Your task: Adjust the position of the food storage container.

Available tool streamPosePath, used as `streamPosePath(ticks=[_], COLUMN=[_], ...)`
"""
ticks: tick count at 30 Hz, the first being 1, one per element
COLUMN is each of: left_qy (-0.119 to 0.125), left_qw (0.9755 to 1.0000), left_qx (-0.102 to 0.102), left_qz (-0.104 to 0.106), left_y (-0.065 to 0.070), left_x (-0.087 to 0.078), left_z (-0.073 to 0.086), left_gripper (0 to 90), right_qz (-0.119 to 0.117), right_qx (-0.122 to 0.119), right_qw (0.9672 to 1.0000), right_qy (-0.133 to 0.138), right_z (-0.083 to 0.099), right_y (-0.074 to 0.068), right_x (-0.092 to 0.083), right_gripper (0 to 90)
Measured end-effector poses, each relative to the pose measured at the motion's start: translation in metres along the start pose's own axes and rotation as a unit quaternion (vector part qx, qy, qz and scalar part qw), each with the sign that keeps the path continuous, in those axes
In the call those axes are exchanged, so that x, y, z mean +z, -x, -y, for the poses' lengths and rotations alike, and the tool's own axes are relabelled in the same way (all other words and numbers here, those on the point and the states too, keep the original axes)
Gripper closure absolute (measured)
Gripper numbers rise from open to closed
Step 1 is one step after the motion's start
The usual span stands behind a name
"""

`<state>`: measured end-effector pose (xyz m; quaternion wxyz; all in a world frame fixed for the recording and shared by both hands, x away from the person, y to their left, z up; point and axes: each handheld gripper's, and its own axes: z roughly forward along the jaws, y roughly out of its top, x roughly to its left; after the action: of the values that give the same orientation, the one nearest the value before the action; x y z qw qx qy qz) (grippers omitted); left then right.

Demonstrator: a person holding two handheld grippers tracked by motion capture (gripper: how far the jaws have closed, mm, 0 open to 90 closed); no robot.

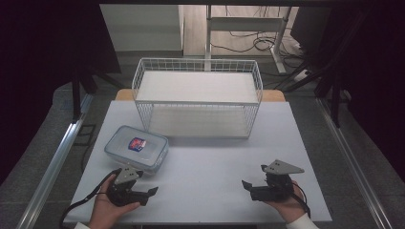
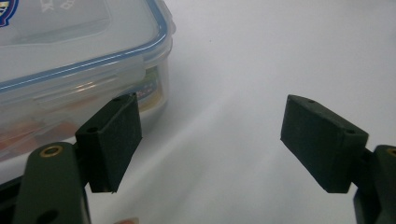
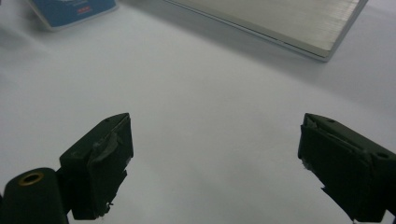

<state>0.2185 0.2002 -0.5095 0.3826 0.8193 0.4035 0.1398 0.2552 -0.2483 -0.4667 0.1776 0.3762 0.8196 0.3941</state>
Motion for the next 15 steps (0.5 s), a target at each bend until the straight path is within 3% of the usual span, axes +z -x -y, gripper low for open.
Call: streamPosePath(ticks=[9,15], left_qy=[0.0,-0.003], left_qw=[0.9999,0.9999], left_qx=[-0.016,-0.013], left_qz=[0.002,-0.006], left_y=[-0.0016,-0.0014], left_x=[0.0052,0.0041], left_z=[-0.0025,-0.0023], left_gripper=[20.0,20.0], right_qz=[-0.009,-0.015], right_qx=[0.004,0.002], right_qw=[0.9999,0.9999], right_qy=[-0.005,-0.007], right_z=[0.0047,0.0019], right_y=[0.0059,0.008], right_x=[0.0021,0.0047], right_gripper=[13.9,14.6])
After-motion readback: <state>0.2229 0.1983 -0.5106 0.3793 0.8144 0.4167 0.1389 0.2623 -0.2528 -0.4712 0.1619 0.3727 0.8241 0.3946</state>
